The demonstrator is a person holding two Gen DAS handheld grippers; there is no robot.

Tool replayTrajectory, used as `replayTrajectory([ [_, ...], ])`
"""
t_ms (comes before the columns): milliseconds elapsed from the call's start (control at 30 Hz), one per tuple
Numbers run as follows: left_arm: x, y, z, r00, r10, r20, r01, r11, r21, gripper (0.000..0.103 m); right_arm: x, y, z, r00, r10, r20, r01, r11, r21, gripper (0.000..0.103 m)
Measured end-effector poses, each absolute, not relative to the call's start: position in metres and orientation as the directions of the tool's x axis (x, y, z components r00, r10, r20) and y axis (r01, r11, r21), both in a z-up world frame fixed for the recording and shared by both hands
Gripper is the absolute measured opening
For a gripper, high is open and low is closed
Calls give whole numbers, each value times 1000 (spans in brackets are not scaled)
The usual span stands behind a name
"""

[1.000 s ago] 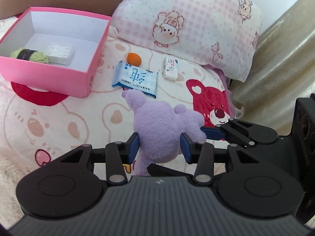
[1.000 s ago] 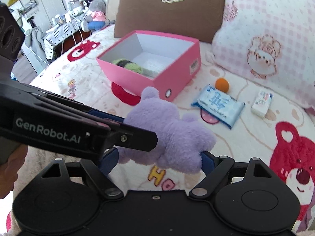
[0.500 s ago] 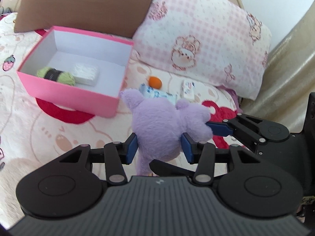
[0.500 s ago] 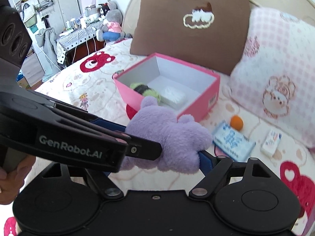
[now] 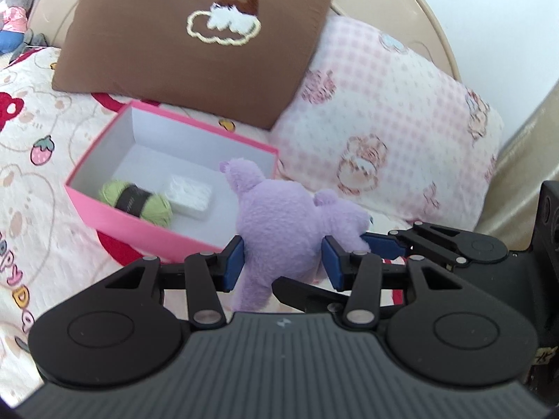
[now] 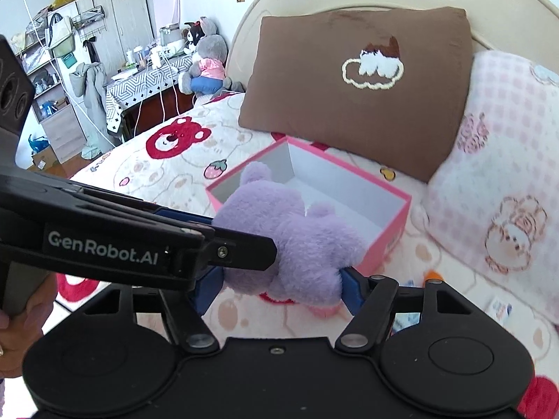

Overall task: Organize objects
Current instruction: 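Carry the plush toy with both tools over the pink box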

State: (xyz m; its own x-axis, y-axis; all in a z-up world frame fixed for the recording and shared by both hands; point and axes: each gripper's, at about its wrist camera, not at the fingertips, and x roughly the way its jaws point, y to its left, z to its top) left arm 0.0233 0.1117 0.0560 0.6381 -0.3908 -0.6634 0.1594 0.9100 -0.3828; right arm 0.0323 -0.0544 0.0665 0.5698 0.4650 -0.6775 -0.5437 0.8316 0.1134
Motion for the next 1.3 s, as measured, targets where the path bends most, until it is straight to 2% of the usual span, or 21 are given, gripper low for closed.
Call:
replayTrajectory([
  [233,71,133,46,655,-351,-669,95,917,-388,45,81,-31,61,556,473,-684,-557,822,116,73],
  [467,121,156,23,661,-335,-671,30,906,-423,45,137,-16,43,498,507,-703,-557,809,189,70],
  [733,175,161,-17,632,-330,-701,-15,900,-436,46,188,0,13,486,447,-751,-510,843,172,69],
  [900,201,171,-41,607,-338,-719,-104,864,-494,45,217,3,-10,451,445,-774,-450,862,234,69],
  [1000,213,168,-48,597,-313,-739,-111,880,-462,46,227,7,-21,436,440,-785,-438,866,242,68],
  [1300,244,173,-75,577,-329,-748,-149,857,-492,46,252,14,-44,428,394,-813,-412,886,212,68],
])
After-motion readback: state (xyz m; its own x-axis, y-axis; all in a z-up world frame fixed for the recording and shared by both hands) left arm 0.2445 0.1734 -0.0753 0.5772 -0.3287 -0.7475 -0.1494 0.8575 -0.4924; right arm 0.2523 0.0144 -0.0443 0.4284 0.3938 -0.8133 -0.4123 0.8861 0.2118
